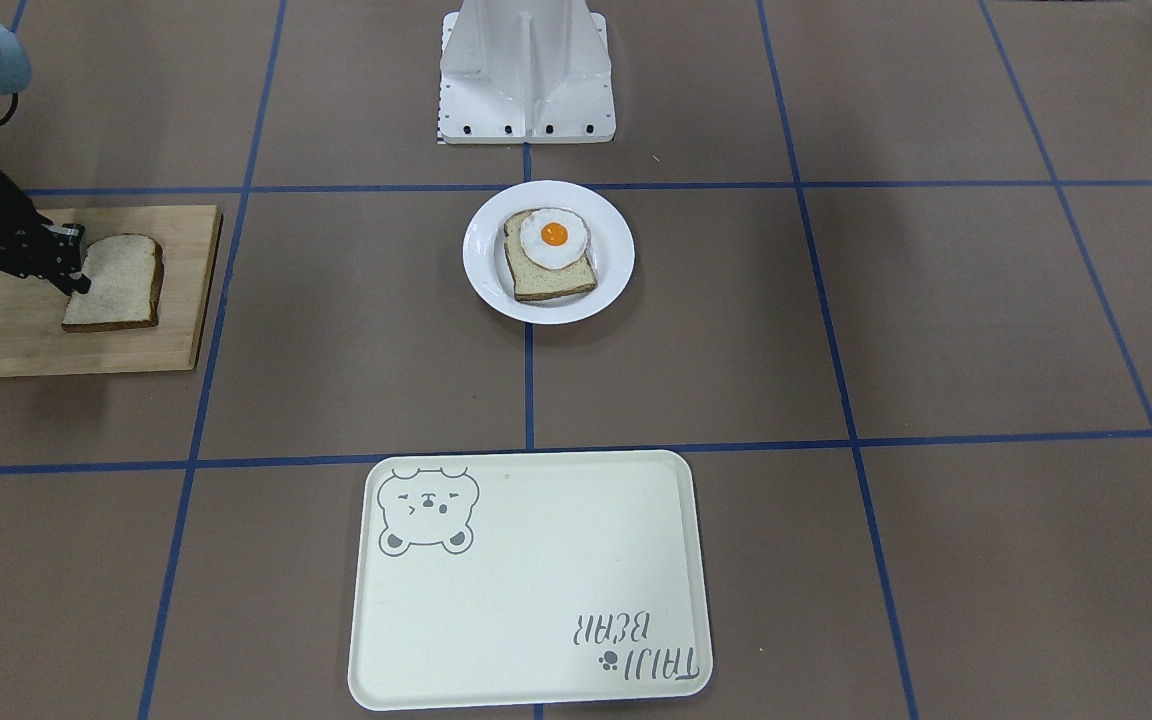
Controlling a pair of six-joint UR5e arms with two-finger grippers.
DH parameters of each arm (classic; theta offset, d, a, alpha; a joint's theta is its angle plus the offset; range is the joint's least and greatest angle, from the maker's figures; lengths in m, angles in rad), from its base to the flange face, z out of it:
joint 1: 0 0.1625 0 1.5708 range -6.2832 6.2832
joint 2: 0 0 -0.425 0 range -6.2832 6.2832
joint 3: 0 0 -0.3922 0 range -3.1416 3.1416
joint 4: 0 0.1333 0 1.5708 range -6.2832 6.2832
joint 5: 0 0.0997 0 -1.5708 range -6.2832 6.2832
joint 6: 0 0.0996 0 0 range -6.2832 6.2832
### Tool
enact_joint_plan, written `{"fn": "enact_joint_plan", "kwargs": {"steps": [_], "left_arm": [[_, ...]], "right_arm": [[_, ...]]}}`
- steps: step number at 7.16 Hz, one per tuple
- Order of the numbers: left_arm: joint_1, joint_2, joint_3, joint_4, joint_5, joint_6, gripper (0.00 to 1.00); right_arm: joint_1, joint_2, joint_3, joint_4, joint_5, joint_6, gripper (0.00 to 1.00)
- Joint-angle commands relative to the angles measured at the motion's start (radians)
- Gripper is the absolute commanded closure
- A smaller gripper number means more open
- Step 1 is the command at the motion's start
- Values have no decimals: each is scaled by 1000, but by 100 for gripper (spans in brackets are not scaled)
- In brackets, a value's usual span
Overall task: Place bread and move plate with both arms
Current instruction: 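Lower the right gripper onto the bread slice on the bamboo board and grasp it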
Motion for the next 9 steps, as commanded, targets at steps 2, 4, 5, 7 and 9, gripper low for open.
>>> {"fn": "enact_joint_plan", "kwargs": {"steps": [2,4,5,7,9], "left_arm": [[0,0,-1,-2,-1,0,2],[0,0,-1,-2,-1,-1,2],[0,0,-1,-2,-1,-1,2],[0,0,1,-2,0,-1,2],[0,0,1,-2,-1,-3,2]], "right_arm": [[21,-9,16,0,39,-2,100],[79,-9,24,0,114,-14,100],[108,-6,24,0,147,-26,100],[221,-2,22,0,289,-81,100],[358,20,21,0,474,-117,100]]}}
